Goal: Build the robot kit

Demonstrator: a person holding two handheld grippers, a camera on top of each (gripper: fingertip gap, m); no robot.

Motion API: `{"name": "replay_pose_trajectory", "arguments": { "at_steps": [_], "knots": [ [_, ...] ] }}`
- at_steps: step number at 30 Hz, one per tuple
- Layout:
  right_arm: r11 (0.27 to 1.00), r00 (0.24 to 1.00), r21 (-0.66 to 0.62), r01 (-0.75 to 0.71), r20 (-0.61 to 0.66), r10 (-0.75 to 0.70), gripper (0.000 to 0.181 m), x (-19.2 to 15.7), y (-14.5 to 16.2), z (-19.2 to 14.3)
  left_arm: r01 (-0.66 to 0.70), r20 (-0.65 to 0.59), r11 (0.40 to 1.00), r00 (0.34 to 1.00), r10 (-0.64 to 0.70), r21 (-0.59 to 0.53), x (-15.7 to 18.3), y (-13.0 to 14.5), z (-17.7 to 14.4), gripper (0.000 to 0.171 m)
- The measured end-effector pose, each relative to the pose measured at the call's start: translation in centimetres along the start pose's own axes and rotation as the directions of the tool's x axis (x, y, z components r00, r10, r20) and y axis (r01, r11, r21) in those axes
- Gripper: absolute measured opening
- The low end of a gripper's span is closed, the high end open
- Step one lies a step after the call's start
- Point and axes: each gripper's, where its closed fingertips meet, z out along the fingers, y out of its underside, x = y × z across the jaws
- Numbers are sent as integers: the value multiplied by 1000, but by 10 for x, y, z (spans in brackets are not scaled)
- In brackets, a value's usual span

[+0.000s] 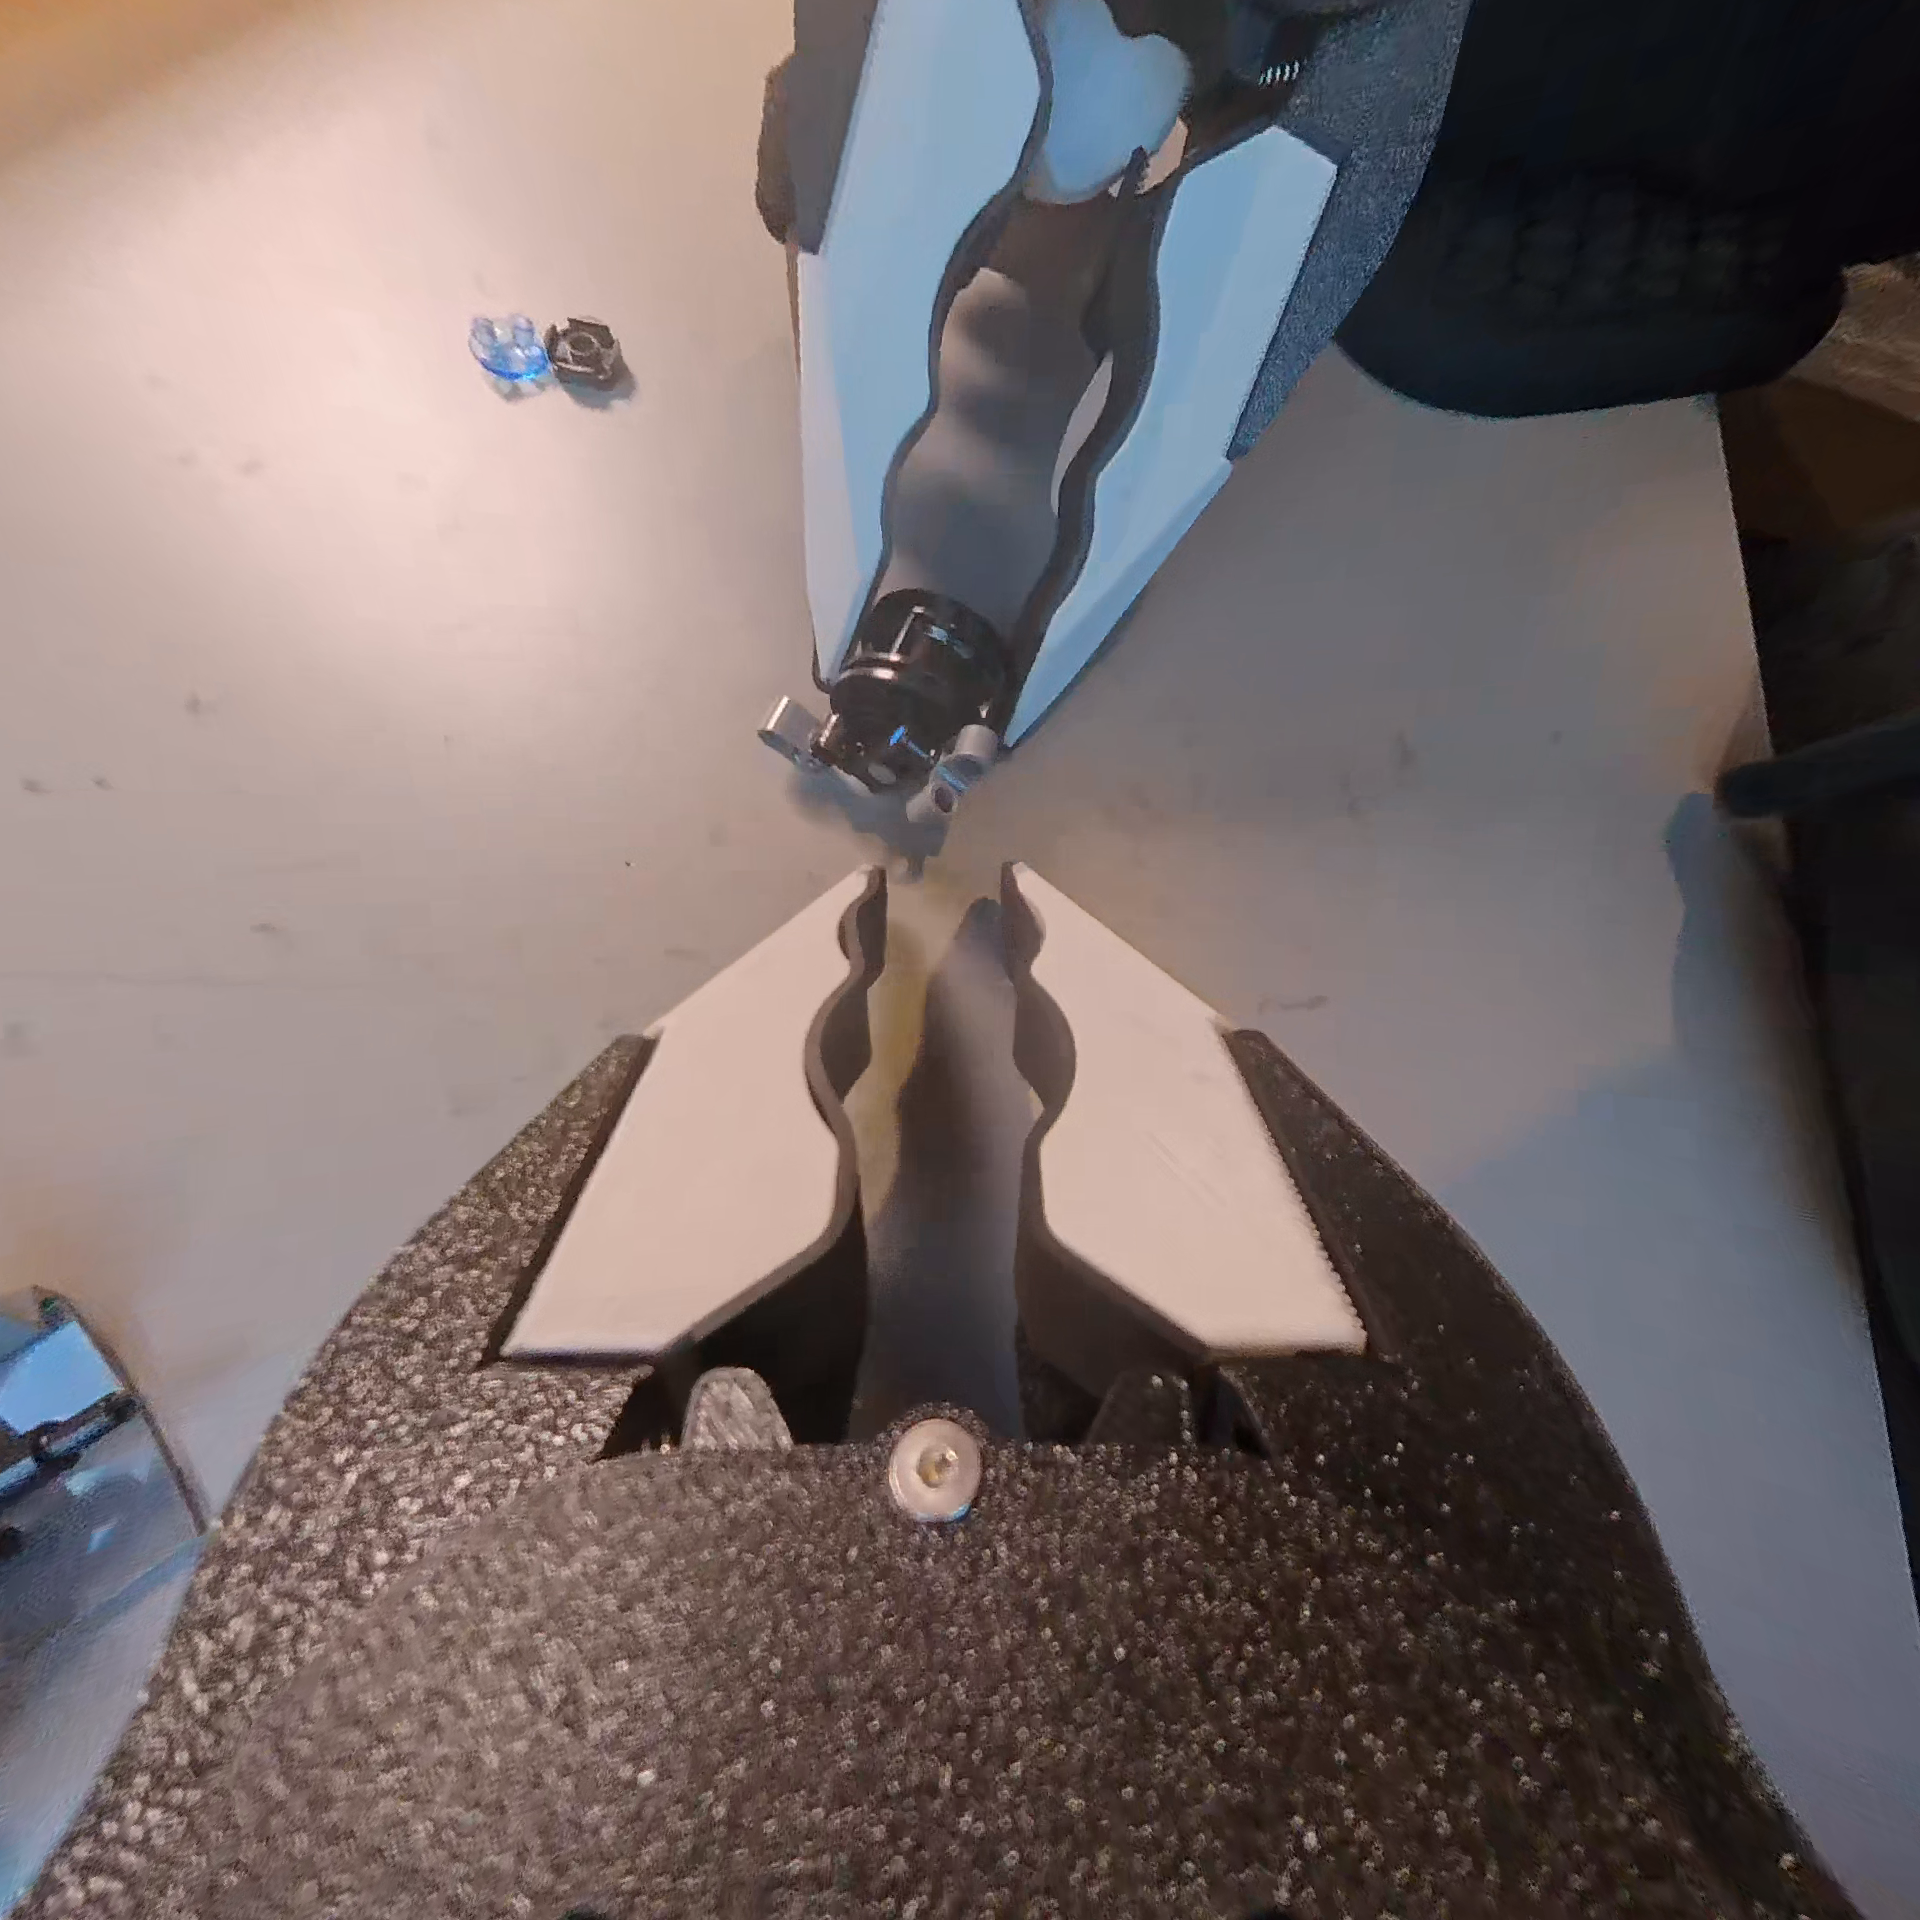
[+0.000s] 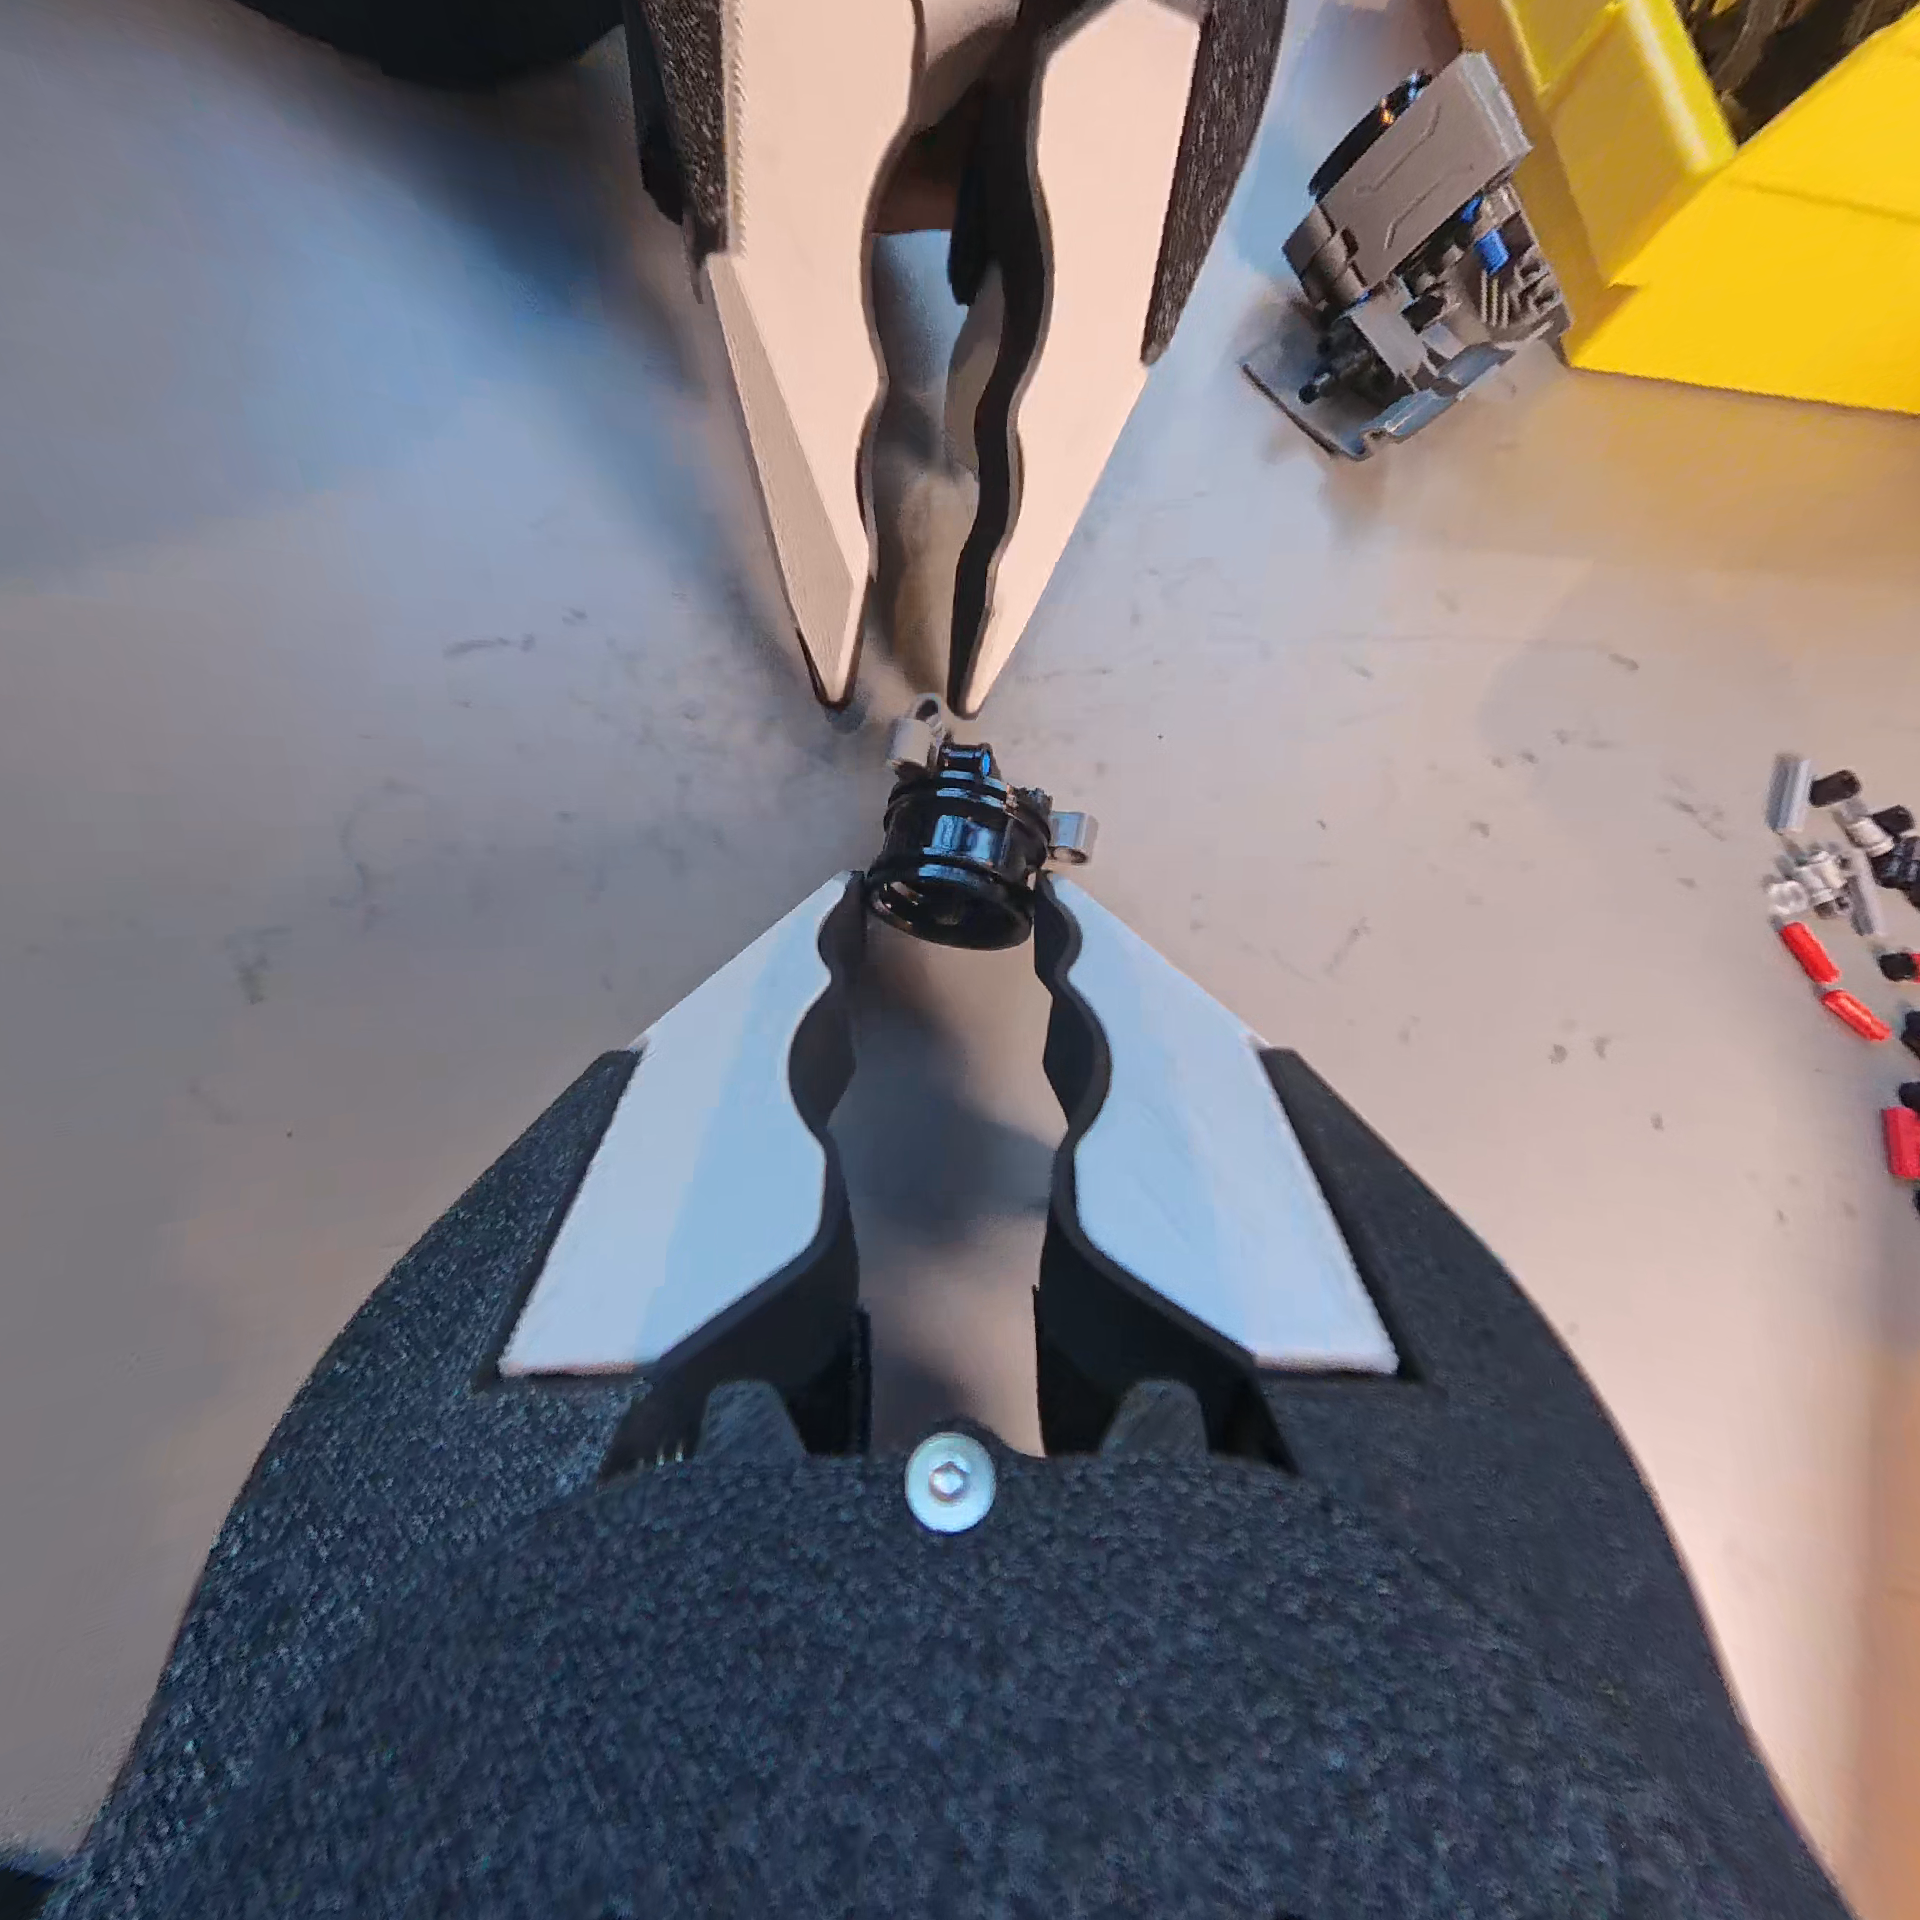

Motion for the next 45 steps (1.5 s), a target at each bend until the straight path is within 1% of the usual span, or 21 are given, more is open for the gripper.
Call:
{"name": "replay_pose_trajectory", "arguments": {
  "at_steps": [3, 5, 8, 11, 14, 17, 19, 23, 25, 27, 29, 30, 33, 35, 37, 40, 42, 44, 45],
  "knots": [
    [994, 994, 28, 104, -45, -102, 31, 0, -3, -1, -3, -18, 1000, 1000, 3, -16, 3, 2, 3, 20],
    [983, 982, 42, 177, -74, -174, 31, -2, -5, -2, 22, -56, 1000, 998, -22, 1, 8, -1, 3, 19],
    [960, 955, 33, 277, -118, -271, 31, -2, -8, -2, 92, -129, 994, 988, -84, 52, 14, -10, -2, 18],
    [937, 925, 12, 350, -162, -343, 31, -2, -10, -1, 200, -216, 976, 960, -176, 92, 20, -18, -7, 16],
    [900, 874, -30, 434, -227, -429, 32, 2, -13, -2, 320, -292, 940, 916, -276, 116, 19, -23, -13, 18],
    [870, 830, -63, 489, -274, -486, 32, 5, -15, -2, 448, -365, 884, 851, -376, 132, 16, -28, -19, 20],
    [853, 801, -78, 516, -310, -513, 32, 9, -18, -4, 506, -385, 851, 820, -424, 142, 11, -30, -22, 21],
    [828, 763, -107, 550, -339, -551, 32, 12, -19, -5, 588, -402, 788, 776, -486, 183, -2, -33, -29, 26],
    [826, 756, -114, 551, -349, -553, 32, 13, -19, -5, 605, -415, 767, 767, -489, 213, -6, -37, -32, 29],
    [818, 734, -125, 562, -381, -562, 32, 16, -23, -8, 597, -415, 766, 775, -476, 238, -7, -40, -34, 30],
    [801, 692, -150, 580, -428, -581, 32, 23, -28, -12, 589, -406, 769, 785, -468, 251, -7, -42, -34, 30],
    [787, 665, -168, 594, -447, -598, 32, 25, -30, -14, 596, -416, 761, 779, -469, 258, -6, -44, -35, 30],
    [723, 559, -257, 642, -488, -670, 31, 31, -33, -19, 649, -478, 708, 733, -485, 277, -6, -51, -40, 26],
    [691, 514, -283, 665, -498, -698, 31, 31, -36, -19, 693, -508, 665, 693, -511, 276, -9, -52, -41, 25],
    [666, 476, -302, 683, -508, -718, 31, 30, -40, -18, 722, -530, 639, 663, -528, 266, -9, -52, -40, 25],
    [643, 441, -323, 694, -515, -735, 31, 30, -42, -18, 739, -538, 621, 646, -542, 261, -10, -52, -40, 18],
    [642, 434, -319, 697, -525, -732, 31, 29, -44, -19, 742, -549, 617, 640, -537, 262, -9, -53, -42, 17],
    [641, 426, -312, 701, -537, -728, 31, 28, -47, -21, 737, -559, 622, 643, -523, 266, -7, -55, -44, 17],
    [653, 434, -293, 699, -552, -712, 31, 28, -49, -22, 725, -565, 632, 653, -504, 274, -5, -56, -46, 15]
  ]
}}
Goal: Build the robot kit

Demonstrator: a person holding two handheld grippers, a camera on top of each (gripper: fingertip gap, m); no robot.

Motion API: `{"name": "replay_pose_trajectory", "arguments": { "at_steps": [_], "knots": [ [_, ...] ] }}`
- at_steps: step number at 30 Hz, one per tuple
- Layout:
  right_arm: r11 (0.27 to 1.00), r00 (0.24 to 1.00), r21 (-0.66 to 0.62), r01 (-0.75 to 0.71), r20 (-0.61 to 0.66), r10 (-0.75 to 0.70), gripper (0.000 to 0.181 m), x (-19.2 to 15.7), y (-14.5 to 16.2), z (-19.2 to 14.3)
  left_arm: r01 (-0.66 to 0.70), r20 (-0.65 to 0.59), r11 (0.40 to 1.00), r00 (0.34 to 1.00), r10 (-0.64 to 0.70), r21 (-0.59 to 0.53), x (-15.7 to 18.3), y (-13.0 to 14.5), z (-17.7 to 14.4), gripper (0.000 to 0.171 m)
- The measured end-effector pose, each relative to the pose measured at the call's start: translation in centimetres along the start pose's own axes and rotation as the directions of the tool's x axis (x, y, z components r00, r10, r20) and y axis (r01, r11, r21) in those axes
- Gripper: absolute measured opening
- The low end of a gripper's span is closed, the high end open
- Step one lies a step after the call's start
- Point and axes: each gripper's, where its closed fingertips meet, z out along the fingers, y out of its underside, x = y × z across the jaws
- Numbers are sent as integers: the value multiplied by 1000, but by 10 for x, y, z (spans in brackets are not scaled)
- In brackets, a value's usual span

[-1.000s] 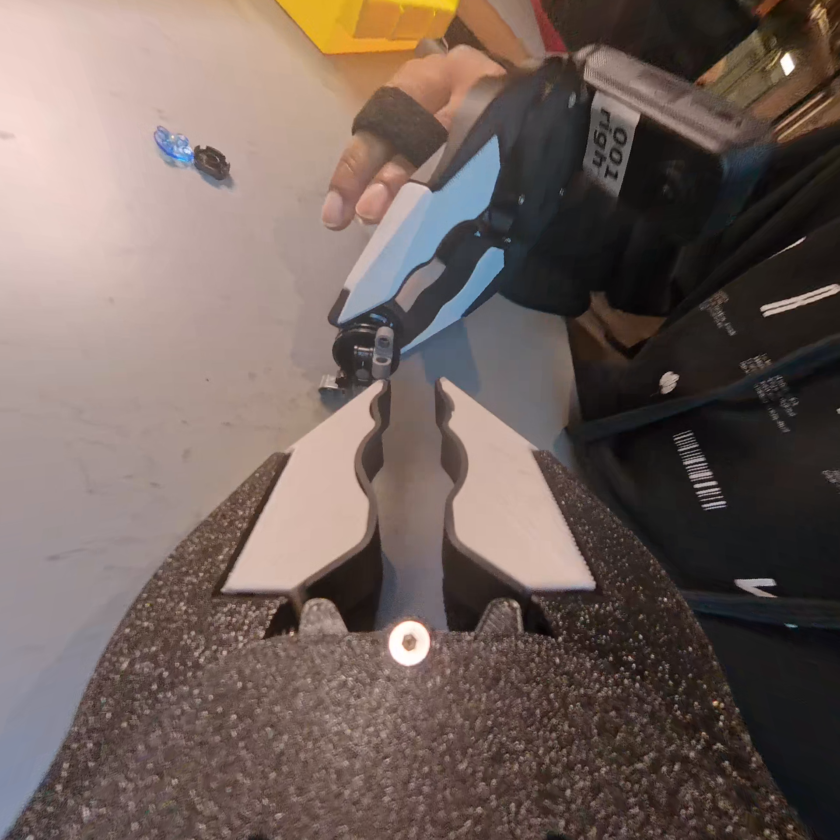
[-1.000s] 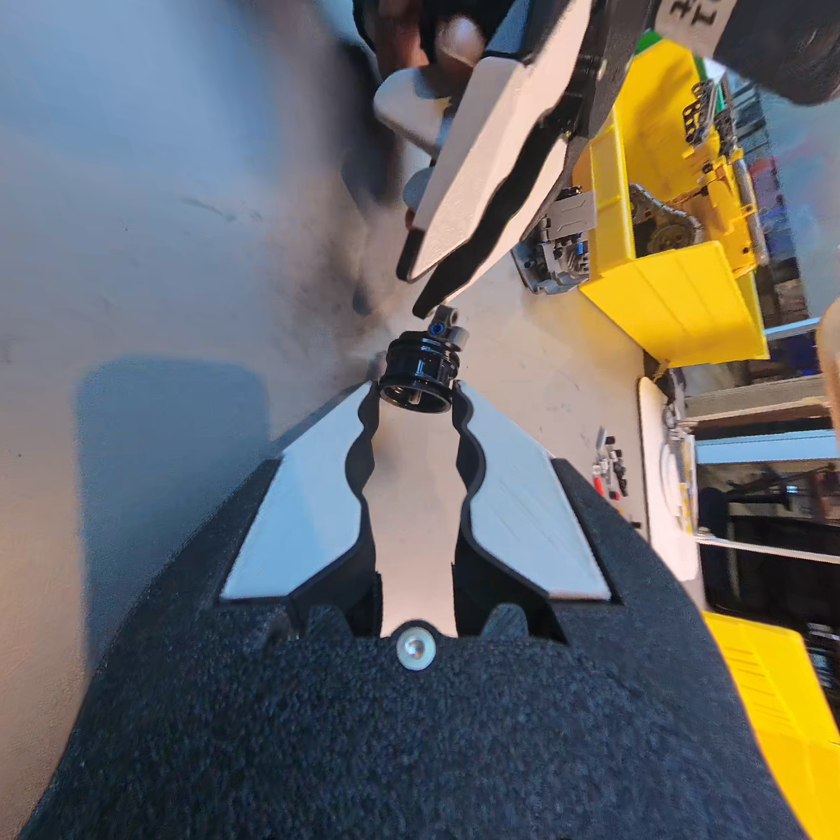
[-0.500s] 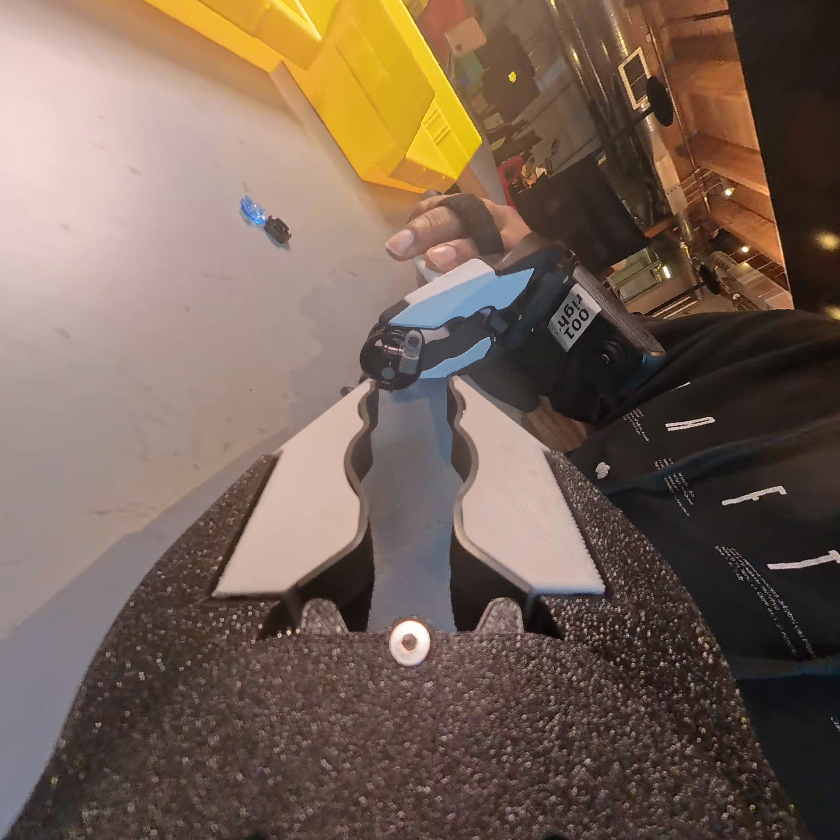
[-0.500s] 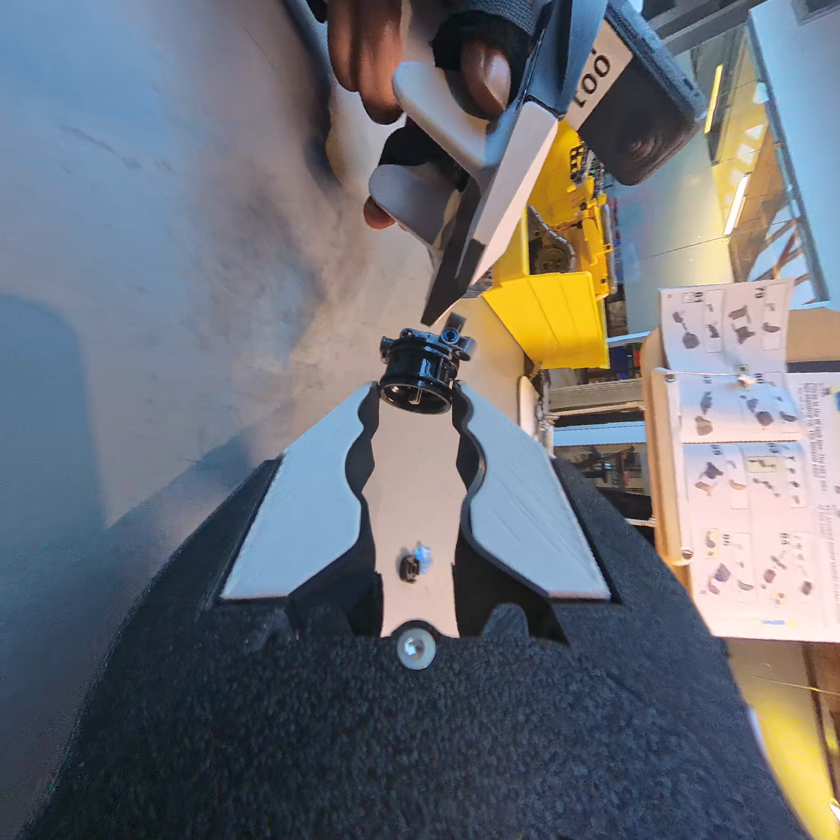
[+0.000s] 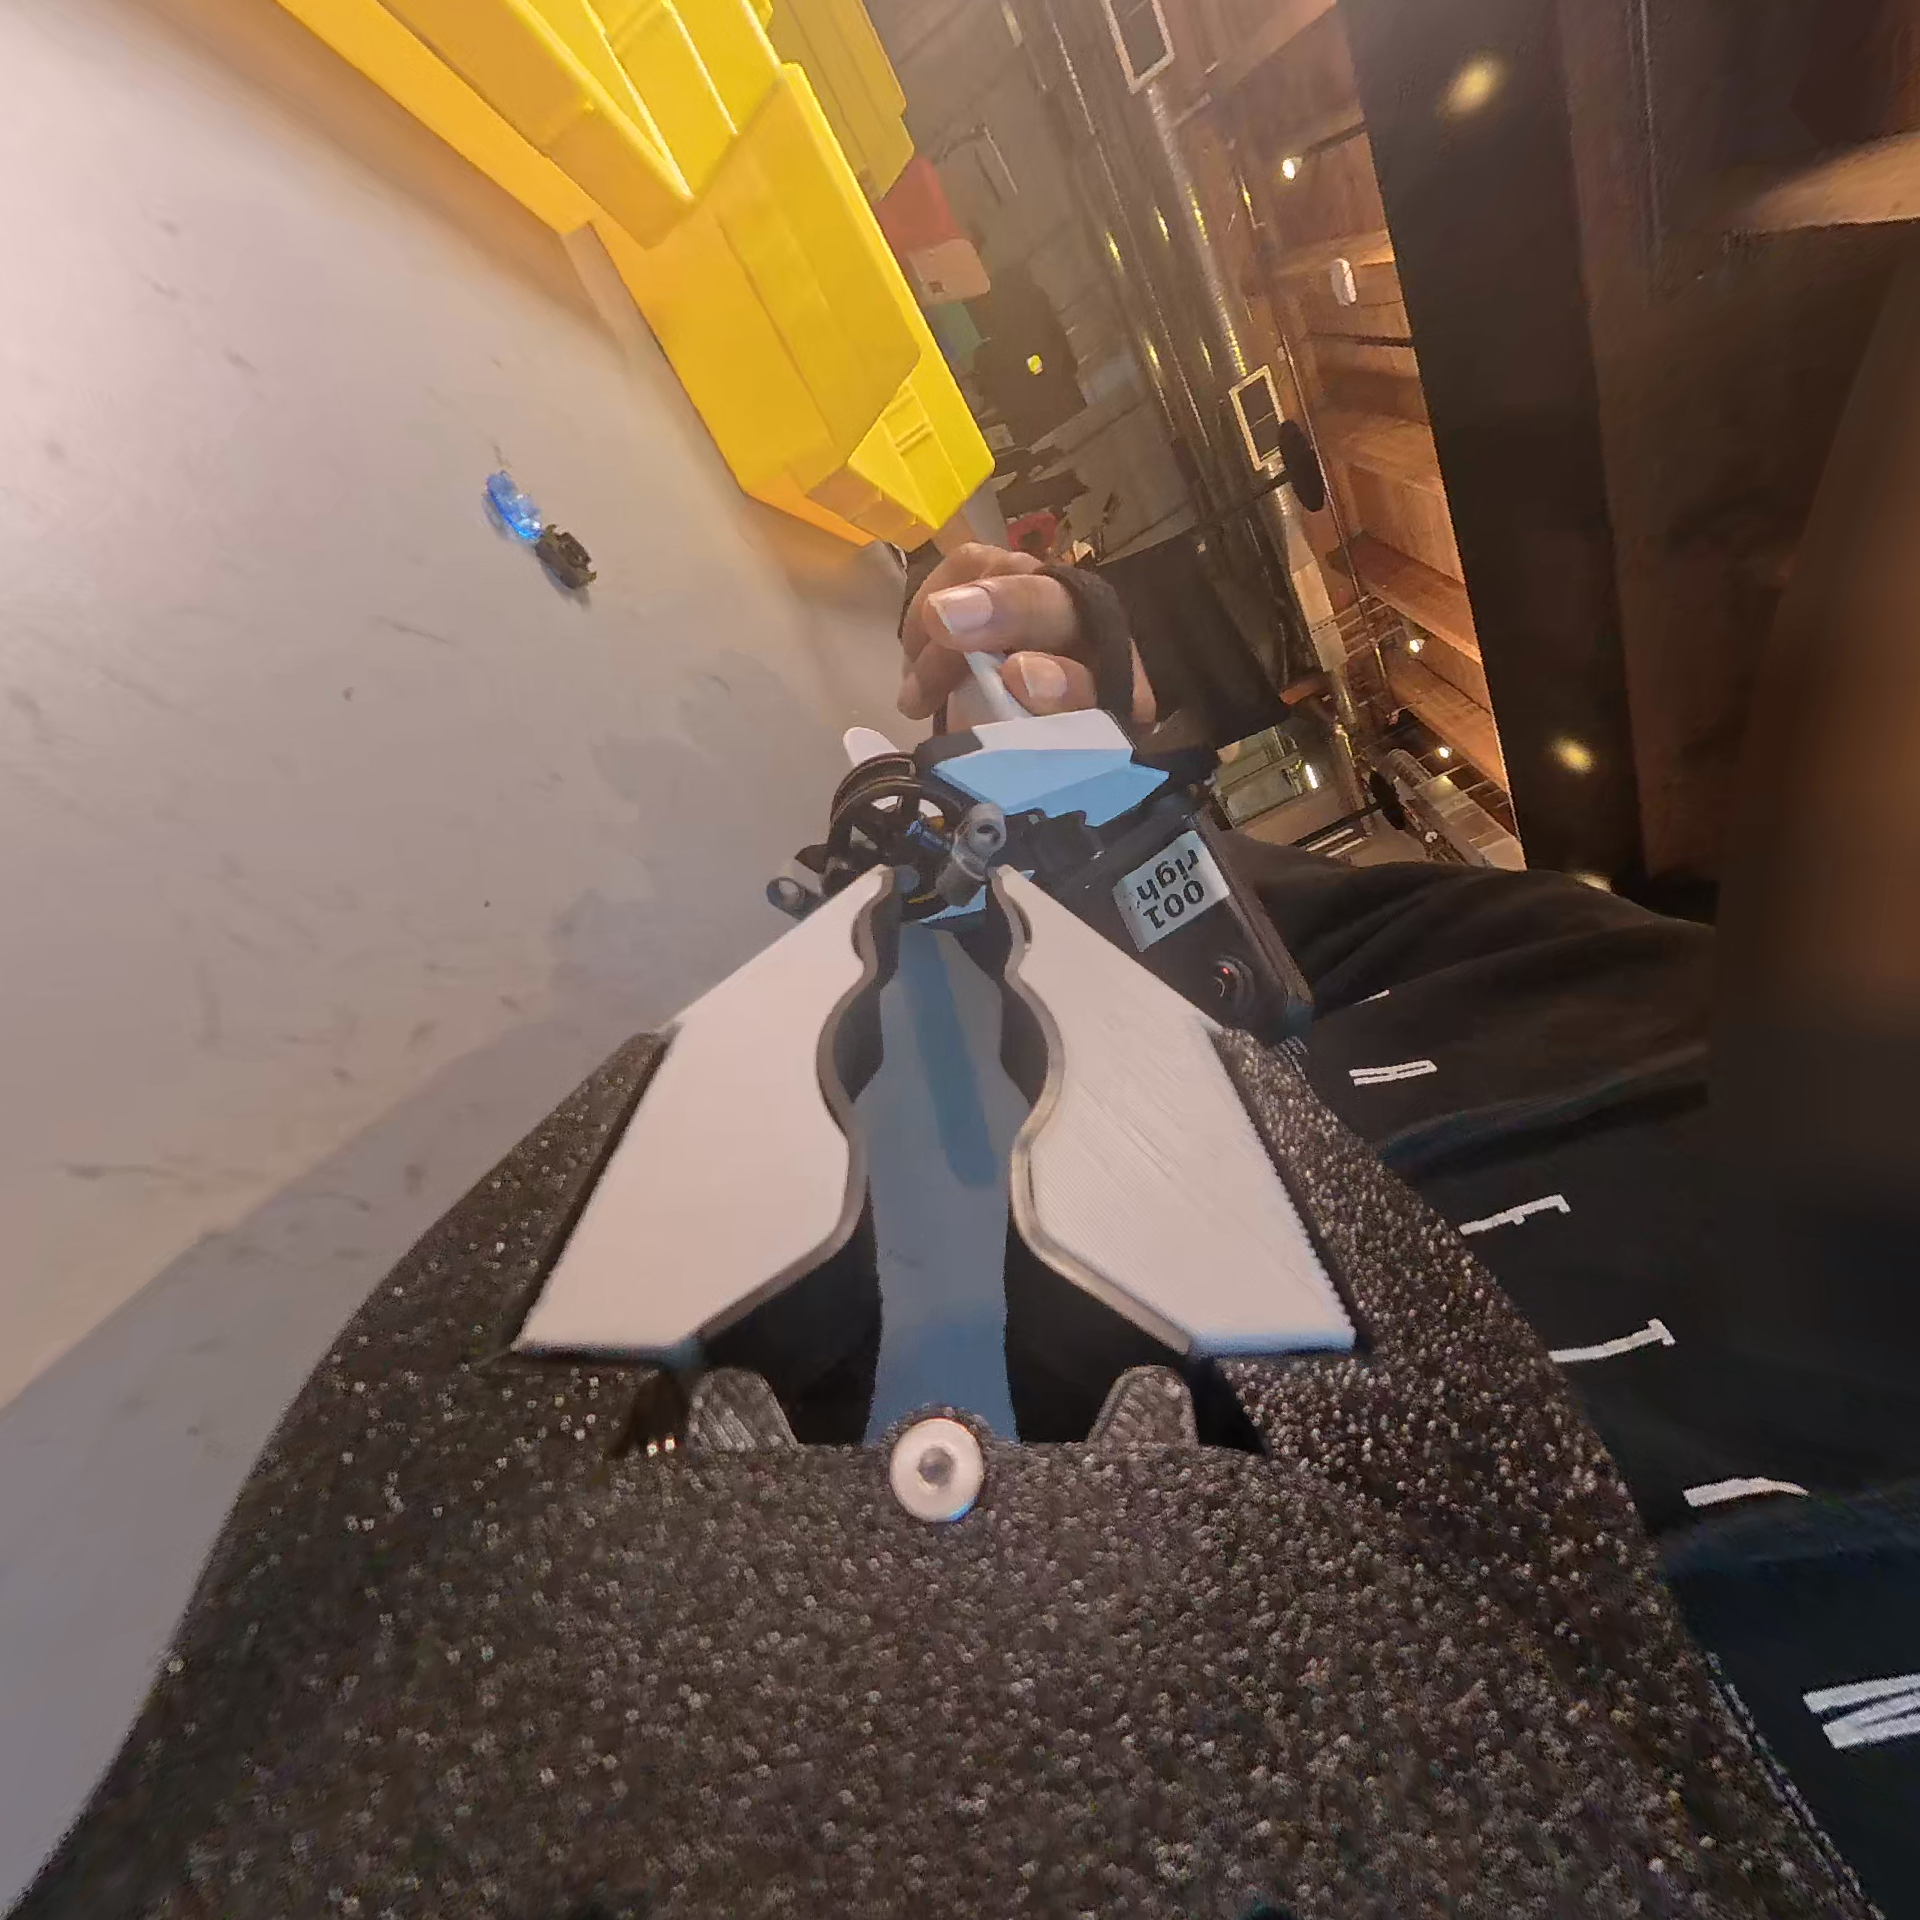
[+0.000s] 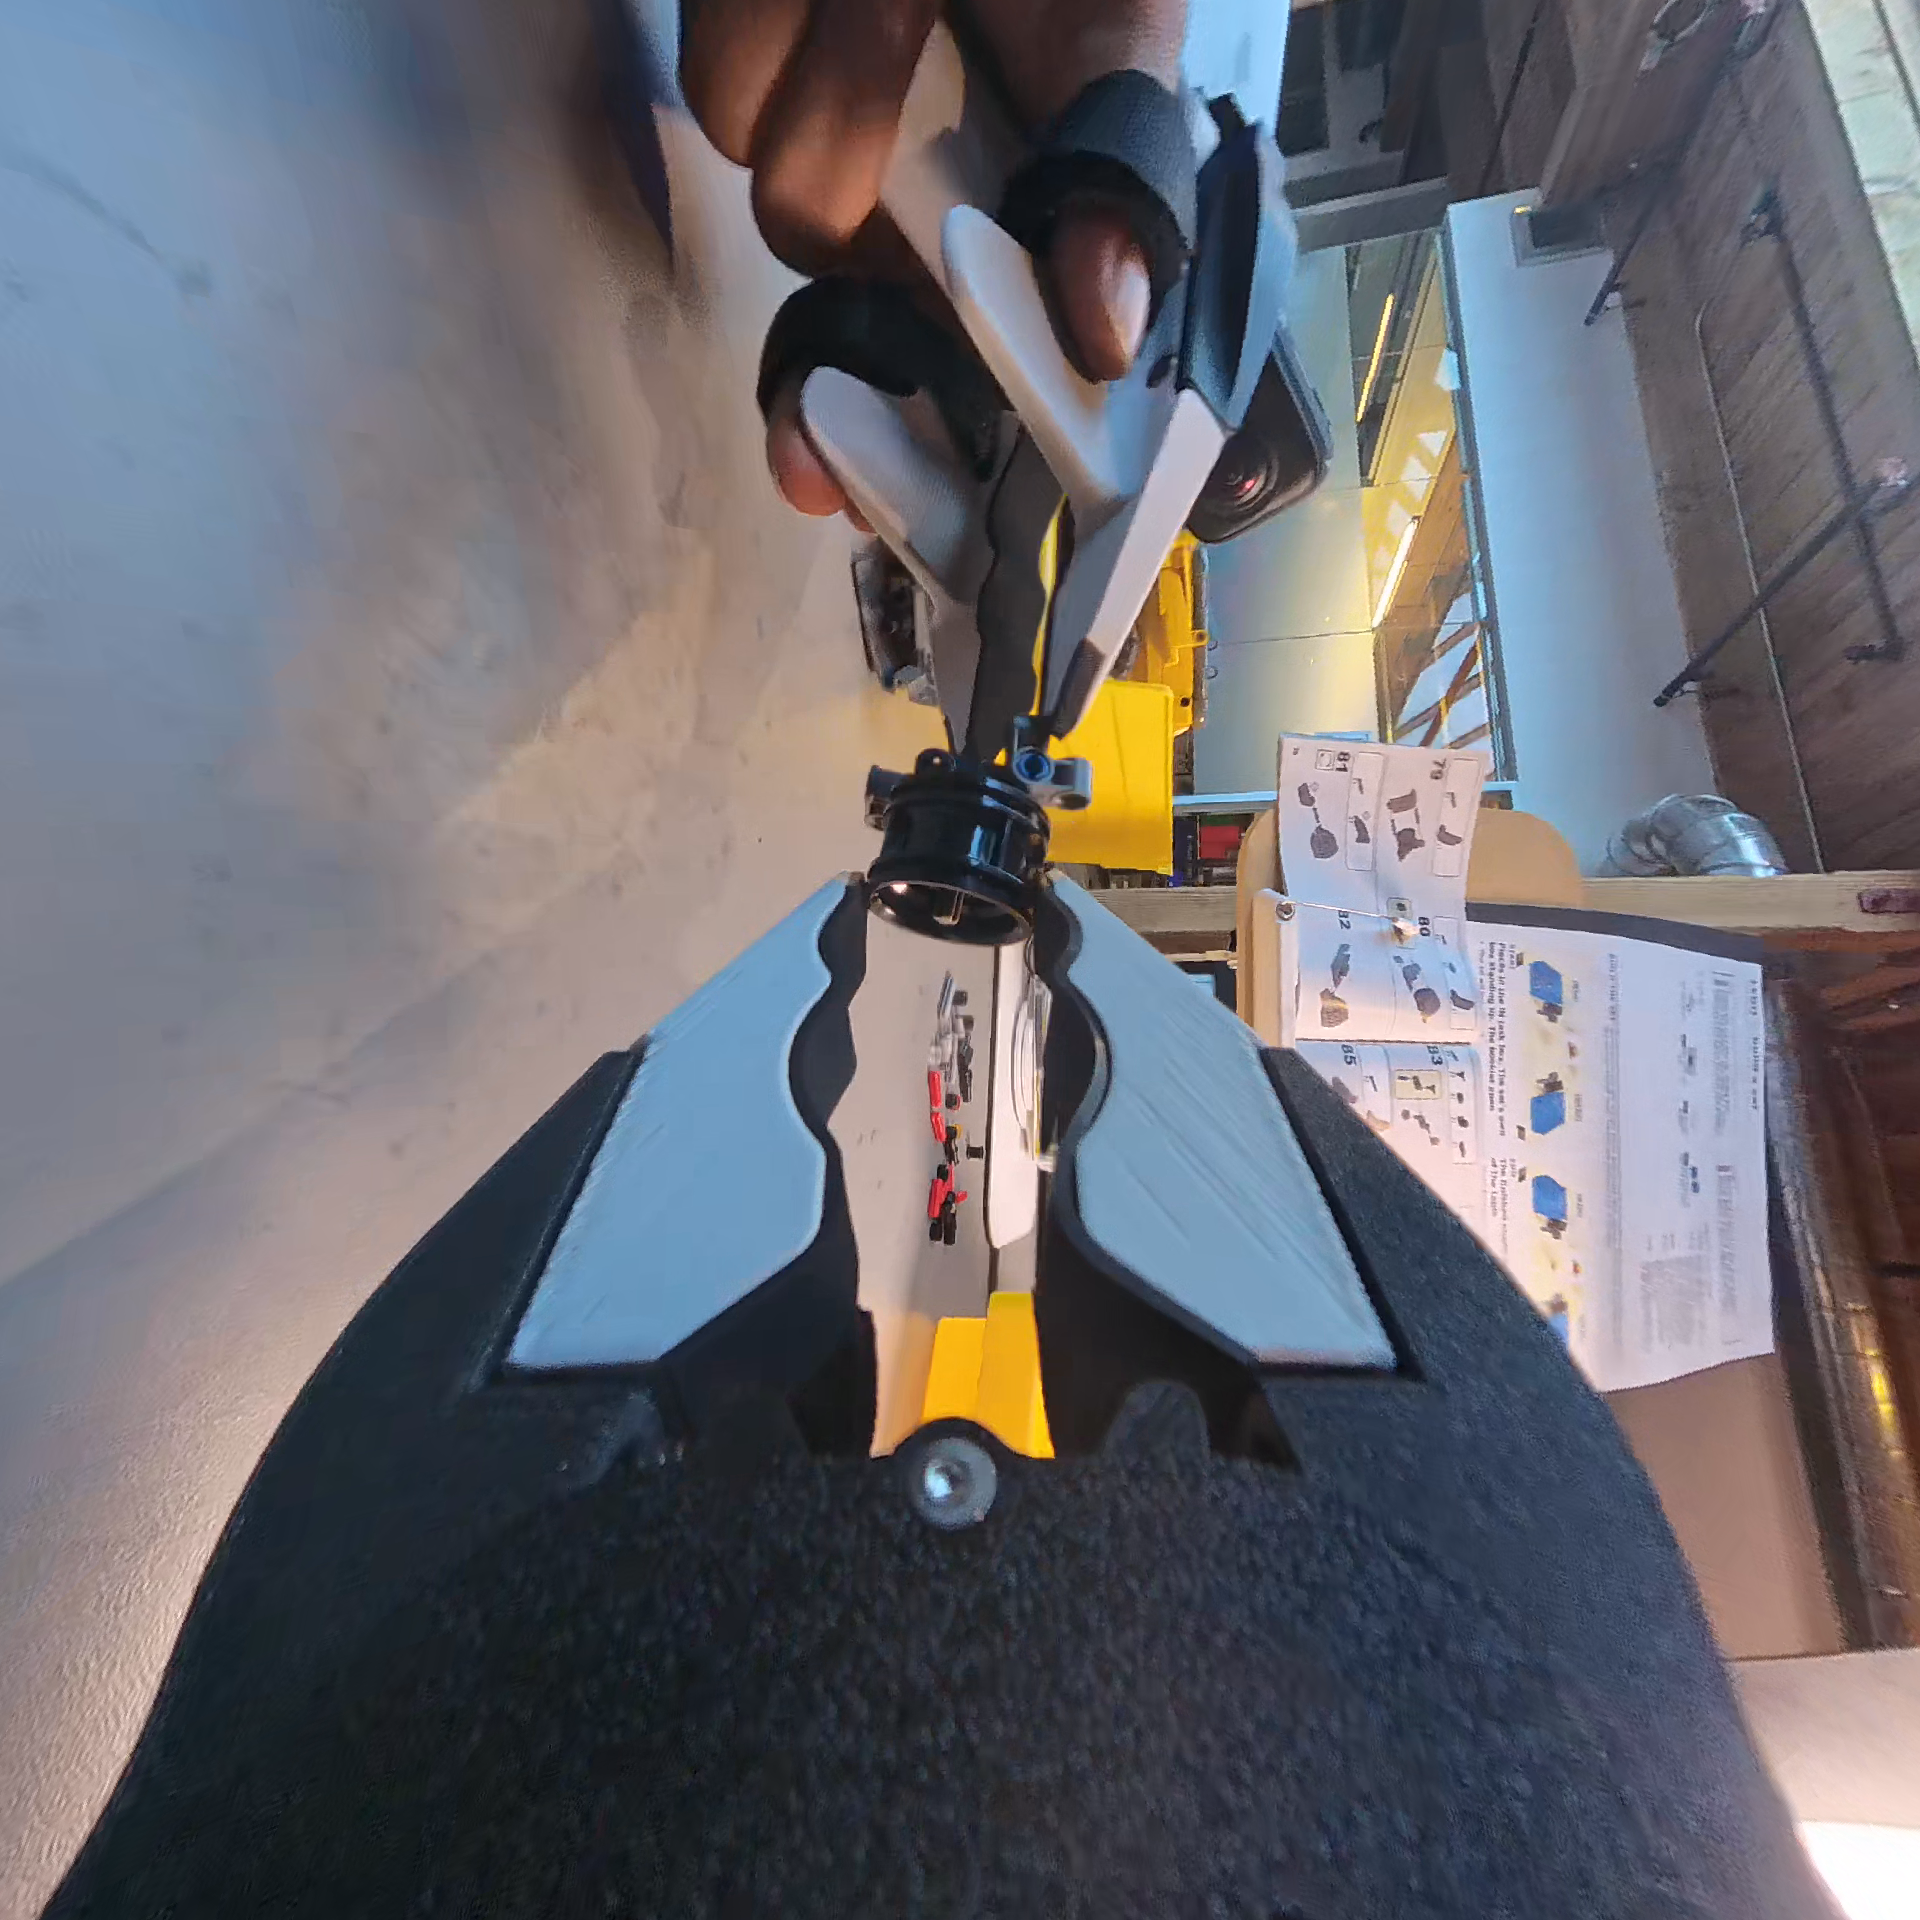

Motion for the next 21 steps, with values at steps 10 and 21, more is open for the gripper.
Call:
{"name": "replay_pose_trajectory", "arguments": {
  "at_steps": [10, 21],
  "knots": [
    [992, 987, 99, -83, -126, 95, 31, 33, -15, -16, -316, -128, 949, 940, 316, 21, 50, 2, 6, 0],
    [993, 994, 51, -105, -21, 107, 31, 11, -5, -6, -702, 230, 689, 651, 723, -181, 20, -1, 4, 16]
  ]
}}
